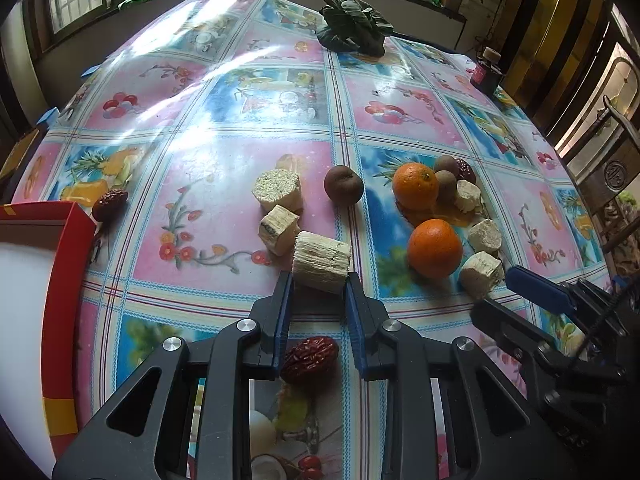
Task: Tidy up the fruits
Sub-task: 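Close the left gripper on a beige block while the right gripper grasps another beige block, then carry the left gripper's block into the red tray and open it while the right gripper releases its block there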
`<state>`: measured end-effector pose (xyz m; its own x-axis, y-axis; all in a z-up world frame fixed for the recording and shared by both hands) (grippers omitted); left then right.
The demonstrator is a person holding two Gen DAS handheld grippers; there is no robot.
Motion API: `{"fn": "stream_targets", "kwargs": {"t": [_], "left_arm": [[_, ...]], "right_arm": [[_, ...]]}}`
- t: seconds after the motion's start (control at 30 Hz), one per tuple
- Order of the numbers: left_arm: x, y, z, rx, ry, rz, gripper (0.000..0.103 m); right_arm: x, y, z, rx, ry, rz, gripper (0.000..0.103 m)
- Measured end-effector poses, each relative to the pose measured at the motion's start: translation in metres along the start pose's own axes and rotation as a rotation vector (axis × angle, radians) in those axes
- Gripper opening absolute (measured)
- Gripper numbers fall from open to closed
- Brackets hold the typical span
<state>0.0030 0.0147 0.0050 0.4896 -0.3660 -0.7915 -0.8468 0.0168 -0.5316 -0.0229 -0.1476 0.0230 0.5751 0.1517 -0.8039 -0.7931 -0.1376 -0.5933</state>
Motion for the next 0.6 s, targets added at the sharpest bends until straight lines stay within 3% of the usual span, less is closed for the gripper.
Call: {"fn": "stream_targets", "kwargs": {"t": [0.07, 0.17, 0.23, 0.3, 0.6], "left_arm": [[-0.003, 0.003, 0.001, -0.007, 0.007, 0.005, 0.025], [-0.008, 0.005, 0.003, -0.012, 0.001, 0.005, 0.025], [-0.011, 0.007, 0.004, -0.016, -0.002, 0.001, 0.025], [-0.016, 0.008, 0.004, -0.019, -0.007, -0.004, 0.025], [-0.053, 0.017, 0.005, -0.011, -0.025, -0.06, 0.025]], "right_arm": [[0.007, -0.003, 0.002, -0.02, 0.013, 0.004, 0.048], [0.017, -0.005, 0.007, -0.06, 0.038, 0.018, 0.037], [0.017, -0.006, 0.009, -0.079, 0.052, 0.009, 0.025], [0.016, -0.006, 0.007, -0.077, 0.053, 0.012, 0.02], [-0.017, 0.0, 0.017, -0.048, 0.005, -0.033, 0.019]]}}
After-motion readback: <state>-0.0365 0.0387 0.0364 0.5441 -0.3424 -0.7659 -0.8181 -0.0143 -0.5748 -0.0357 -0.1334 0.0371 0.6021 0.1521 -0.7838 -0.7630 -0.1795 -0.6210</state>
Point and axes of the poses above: each gripper's, at about its wrist camera, not at the fingertips, and x roughly the way its jaws point, z to its left, y to its underside, the point moved 1 cm from there along x, roughly the way its jaws point, and after that the axes turned 13 degrees about y, right-handed, at the moved point
